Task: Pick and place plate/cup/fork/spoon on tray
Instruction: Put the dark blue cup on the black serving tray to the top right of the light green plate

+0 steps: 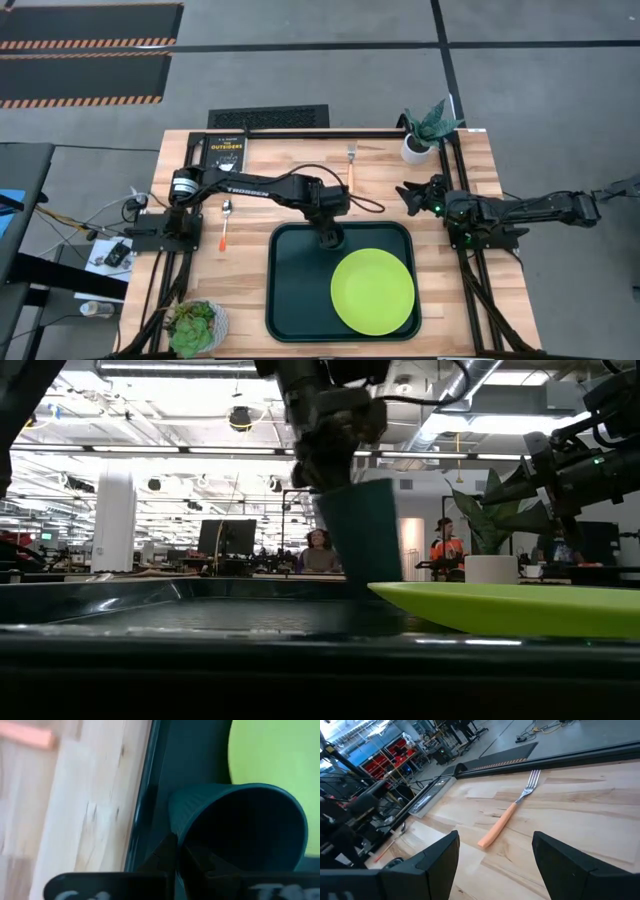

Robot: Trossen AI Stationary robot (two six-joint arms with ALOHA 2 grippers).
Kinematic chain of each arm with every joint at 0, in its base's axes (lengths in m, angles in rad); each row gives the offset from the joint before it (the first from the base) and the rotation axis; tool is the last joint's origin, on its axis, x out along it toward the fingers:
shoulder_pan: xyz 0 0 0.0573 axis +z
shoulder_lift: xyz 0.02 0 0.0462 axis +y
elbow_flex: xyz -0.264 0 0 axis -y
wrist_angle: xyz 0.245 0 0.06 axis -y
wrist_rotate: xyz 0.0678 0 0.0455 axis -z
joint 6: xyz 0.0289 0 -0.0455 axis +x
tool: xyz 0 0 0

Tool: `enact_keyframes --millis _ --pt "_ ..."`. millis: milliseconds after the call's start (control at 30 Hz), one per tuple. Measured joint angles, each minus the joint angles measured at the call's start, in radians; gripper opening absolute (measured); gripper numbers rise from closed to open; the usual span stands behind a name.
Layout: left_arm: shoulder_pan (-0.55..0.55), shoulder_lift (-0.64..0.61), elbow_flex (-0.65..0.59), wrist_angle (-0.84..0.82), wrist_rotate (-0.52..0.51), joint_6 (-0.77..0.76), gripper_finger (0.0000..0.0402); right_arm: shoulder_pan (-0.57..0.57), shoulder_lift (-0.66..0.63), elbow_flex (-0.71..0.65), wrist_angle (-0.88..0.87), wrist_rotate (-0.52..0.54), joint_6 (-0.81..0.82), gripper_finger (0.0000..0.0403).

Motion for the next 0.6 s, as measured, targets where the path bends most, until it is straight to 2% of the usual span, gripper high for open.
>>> enact_keyframes --millis 333,600 --pt "0.001 0.014 -0.002 -0.007 -0.003 0.011 0.0014 0.0 0.002 0.0 0.001 0.0 0.0 0.0276" --pt "0.0 0.007 -0.003 0.003 -0.015 0.017 0.009 0.0 0.002 0.0 0.001 0.0 -0.001 0.0276"
